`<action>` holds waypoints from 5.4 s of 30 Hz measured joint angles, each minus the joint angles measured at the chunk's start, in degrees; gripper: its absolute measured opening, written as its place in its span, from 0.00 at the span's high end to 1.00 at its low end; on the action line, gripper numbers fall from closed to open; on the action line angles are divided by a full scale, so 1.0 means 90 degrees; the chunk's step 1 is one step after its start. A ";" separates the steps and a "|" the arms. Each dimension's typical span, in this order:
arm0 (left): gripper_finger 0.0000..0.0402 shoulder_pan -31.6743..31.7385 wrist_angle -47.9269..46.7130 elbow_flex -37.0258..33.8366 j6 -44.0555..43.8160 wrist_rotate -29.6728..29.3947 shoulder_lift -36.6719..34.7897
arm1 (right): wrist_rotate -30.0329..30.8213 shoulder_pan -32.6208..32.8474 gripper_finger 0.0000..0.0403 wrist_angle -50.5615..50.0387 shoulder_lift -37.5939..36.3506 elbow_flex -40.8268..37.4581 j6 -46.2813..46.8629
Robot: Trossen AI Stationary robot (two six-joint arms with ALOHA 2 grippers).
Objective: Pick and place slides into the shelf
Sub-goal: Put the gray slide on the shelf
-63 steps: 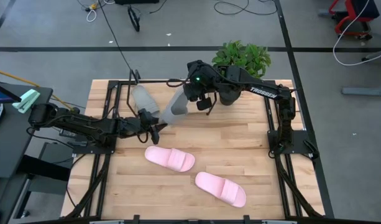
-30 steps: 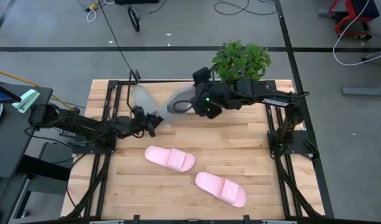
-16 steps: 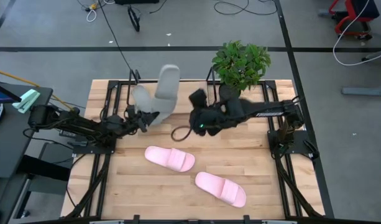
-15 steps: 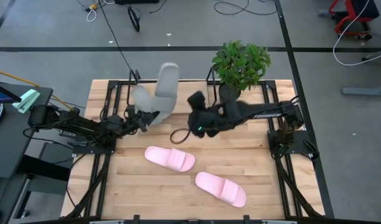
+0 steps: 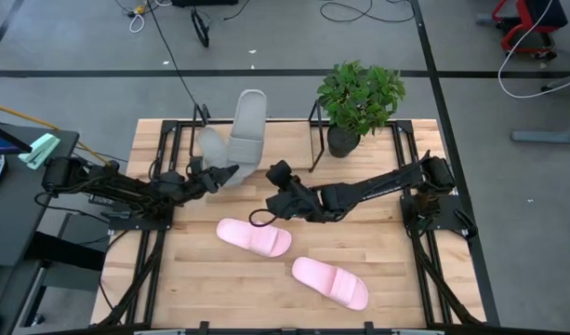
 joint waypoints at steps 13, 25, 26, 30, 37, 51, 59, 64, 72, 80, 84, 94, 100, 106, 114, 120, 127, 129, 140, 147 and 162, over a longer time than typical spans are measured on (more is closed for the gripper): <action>0.89 0.0055 0.0212 0.0000 -0.0112 0.0087 0.0000 | -0.2745 0.0282 0.83 0.0269 -0.0012 0.0540 0.0546; 0.86 0.0053 0.0334 0.0000 -0.0272 0.0096 0.0000 | -0.2091 0.0096 0.67 0.0251 0.0112 0.0503 -0.0720; 0.88 0.0052 0.0393 0.0000 -0.0275 0.0101 0.0000 | -0.2091 0.0066 0.64 0.0250 0.0112 0.0503 -0.0701; 0.89 -0.0032 0.0577 0.0002 -0.0321 0.0106 0.0000 | -0.2085 -0.0039 0.53 0.0287 0.0112 0.0503 -0.1154; 0.82 -0.0254 0.0560 0.0225 -0.0347 0.0107 0.0000 | -0.2229 -0.0303 0.45 0.1185 0.0119 0.0505 -0.1914; 0.83 -0.0420 0.0111 0.0835 0.0389 0.0106 0.0000 | -0.2331 -0.0405 0.60 0.1352 0.0119 0.0505 -0.2076; 0.89 -0.0415 0.0082 0.0835 0.0398 0.0081 0.0000 | -0.2404 -0.0541 0.68 0.1359 0.0119 0.0505 -0.1863; 0.88 -0.0415 0.0089 0.0835 0.0567 0.0062 0.0000 | -0.2434 -0.0554 0.80 0.1361 0.0119 0.0505 -0.1860; 0.61 -0.0420 0.0084 0.0835 0.0927 0.0122 0.0000 | -0.2444 -0.0518 0.93 0.1364 0.0119 0.0505 -0.1830; 0.48 -0.0414 0.0103 0.0835 0.1213 0.0430 0.0000 | -0.2386 -0.0533 0.93 0.1344 0.0119 0.0505 -0.1429; 0.45 -0.0413 0.0082 0.0835 0.1224 0.0645 0.0000 | -0.2480 -0.0558 0.93 0.1225 0.0119 0.0505 -0.1237; 0.43 -0.0511 -0.0037 0.0693 0.1420 0.1064 -0.0001 | -0.2741 -0.0672 0.93 0.0484 0.0096 0.0520 -0.0799; 0.43 -0.0525 0.0130 0.0122 0.1342 0.1091 -0.0019 | -0.2857 -0.0583 0.93 0.0252 0.0128 0.0503 -0.0524; 0.42 -0.0622 0.0538 -0.0274 0.1234 0.1129 -0.0027 | -0.2836 -0.0589 0.93 0.0271 0.0134 0.0491 -0.0453; 0.39 -0.1300 0.0761 -0.0301 0.1618 0.1989 -0.0027 | -0.3566 -0.1015 0.94 -0.0164 0.0134 0.0491 0.0054; 0.41 -0.1886 0.0778 -0.0301 0.1731 0.2829 -0.0027 | -0.4598 -0.1222 0.94 -0.0824 0.0134 0.0491 0.0132; 0.42 -0.2488 0.0776 -0.0301 0.2104 0.3119 -0.0024 | -0.5199 -0.1428 0.94 -0.0838 0.0126 0.0235 -0.0077; 0.42 -0.2556 0.0778 -0.0301 0.2214 0.3122 -0.0024 | -0.5275 -0.1440 0.94 -0.0692 0.0117 0.0042 -0.0340; 0.44 -0.2606 0.0773 -0.0301 0.2239 0.3115 -0.0024 | -0.5278 -0.1674 0.94 0.0907 0.0117 -0.1335 -0.1633; 0.43 -0.2603 0.0819 -0.0301 0.2237 0.3109 -0.0017 | -0.5567 -0.1867 0.94 0.1433 0.0117 -0.1547 -0.1393; 0.45 -0.2603 0.1104 -0.0301 0.2401 0.3105 -0.0017 | -0.6090 -0.1882 0.94 0.2180 0.0289 -0.1533 -0.0649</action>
